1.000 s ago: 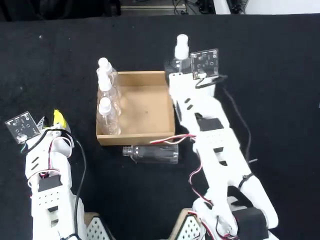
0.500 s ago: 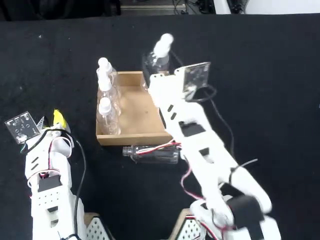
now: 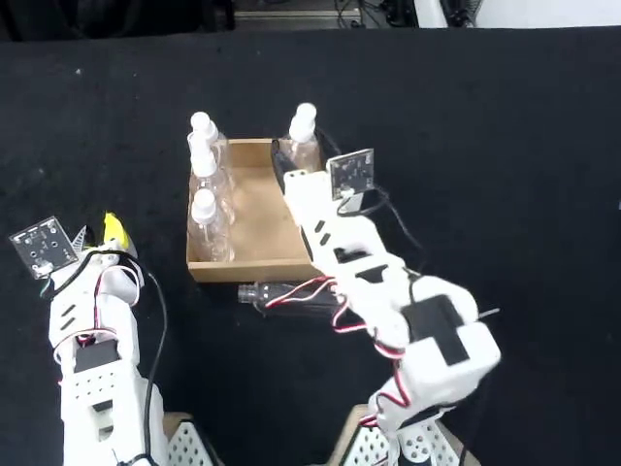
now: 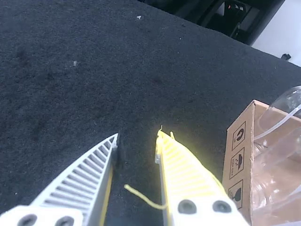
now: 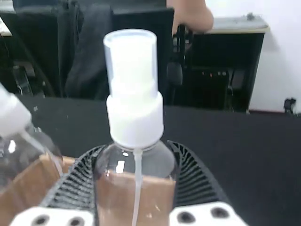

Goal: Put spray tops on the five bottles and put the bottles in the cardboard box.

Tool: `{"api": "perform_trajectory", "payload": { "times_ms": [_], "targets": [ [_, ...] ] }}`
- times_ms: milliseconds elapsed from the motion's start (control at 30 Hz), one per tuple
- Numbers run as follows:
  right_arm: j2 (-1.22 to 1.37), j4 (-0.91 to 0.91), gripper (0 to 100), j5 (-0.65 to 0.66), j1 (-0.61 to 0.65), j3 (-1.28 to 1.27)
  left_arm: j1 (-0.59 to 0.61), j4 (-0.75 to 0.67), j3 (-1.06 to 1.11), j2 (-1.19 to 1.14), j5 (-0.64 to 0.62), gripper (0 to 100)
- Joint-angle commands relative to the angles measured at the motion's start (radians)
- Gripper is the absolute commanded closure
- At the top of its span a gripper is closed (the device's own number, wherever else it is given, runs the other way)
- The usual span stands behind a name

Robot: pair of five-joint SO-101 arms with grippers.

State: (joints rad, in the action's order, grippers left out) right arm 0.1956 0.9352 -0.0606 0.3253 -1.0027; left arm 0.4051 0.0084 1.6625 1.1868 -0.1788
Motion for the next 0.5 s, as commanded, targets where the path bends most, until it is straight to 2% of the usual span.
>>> {"api": "perform_trajectory", "payload": {
  "times_ms": [0,467],
  "targets": [
    [0.027,0.037,98.8,0.009,0.017,0.085,-0.002,-0.021,0.012,0.018,0.011,88],
    [0.143,0.038,98.7,0.009,0.025,0.143,-0.002,-0.021,0.013,0.018,0.011,88]
  ]
}}
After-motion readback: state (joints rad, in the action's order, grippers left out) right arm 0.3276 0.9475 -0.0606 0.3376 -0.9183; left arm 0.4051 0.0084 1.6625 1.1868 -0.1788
